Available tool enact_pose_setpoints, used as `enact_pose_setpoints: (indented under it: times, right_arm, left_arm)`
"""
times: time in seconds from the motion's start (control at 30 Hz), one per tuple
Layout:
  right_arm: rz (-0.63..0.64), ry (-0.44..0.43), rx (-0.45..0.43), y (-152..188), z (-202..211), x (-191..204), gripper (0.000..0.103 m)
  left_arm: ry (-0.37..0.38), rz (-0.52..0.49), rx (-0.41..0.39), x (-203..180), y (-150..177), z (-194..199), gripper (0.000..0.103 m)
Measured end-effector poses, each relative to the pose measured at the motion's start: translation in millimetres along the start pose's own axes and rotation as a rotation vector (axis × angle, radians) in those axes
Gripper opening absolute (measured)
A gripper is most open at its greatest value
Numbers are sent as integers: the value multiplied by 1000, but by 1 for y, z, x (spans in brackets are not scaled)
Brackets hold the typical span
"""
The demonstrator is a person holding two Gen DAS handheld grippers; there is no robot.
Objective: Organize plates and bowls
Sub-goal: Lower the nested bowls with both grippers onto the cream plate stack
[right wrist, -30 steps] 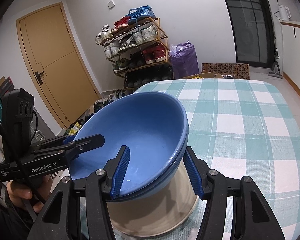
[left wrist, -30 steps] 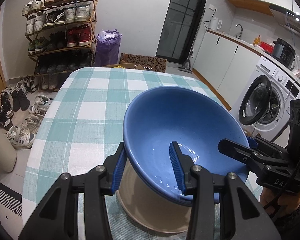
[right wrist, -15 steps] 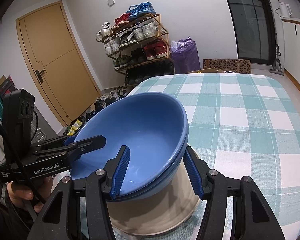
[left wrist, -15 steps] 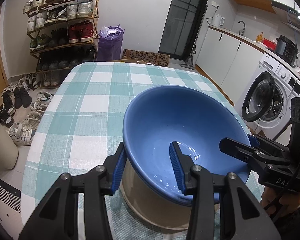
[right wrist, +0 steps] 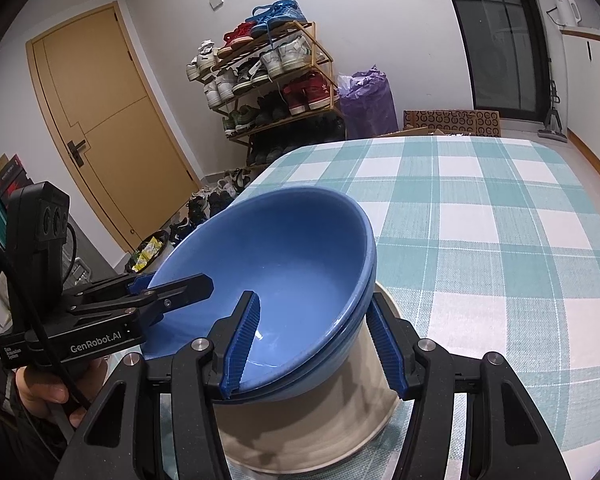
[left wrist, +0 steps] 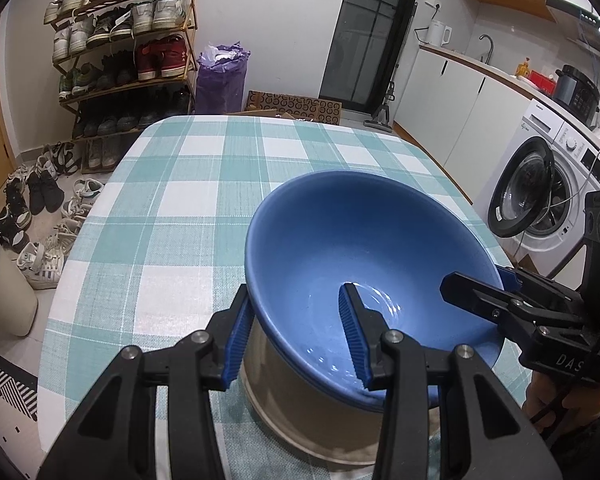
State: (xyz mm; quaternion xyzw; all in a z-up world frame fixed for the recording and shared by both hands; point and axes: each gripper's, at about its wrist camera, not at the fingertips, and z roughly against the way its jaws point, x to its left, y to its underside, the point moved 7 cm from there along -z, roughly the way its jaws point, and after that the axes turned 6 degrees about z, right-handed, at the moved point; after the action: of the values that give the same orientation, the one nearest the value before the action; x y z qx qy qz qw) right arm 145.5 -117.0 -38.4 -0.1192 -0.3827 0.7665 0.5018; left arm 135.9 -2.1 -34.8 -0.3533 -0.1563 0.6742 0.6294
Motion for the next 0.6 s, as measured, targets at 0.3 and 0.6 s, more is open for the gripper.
enact_pose_setpoints:
  times: [0.3,0.6]
  right_arm:
    - [3,0,-4,0,-2,-4,57]
    - [23,15,-6,-2,-1,-5,57]
  left_arm:
    - [-2,-4,-6,-1,-3,-4,42]
    - [-12,-7,-10,-1,-7,-9,42]
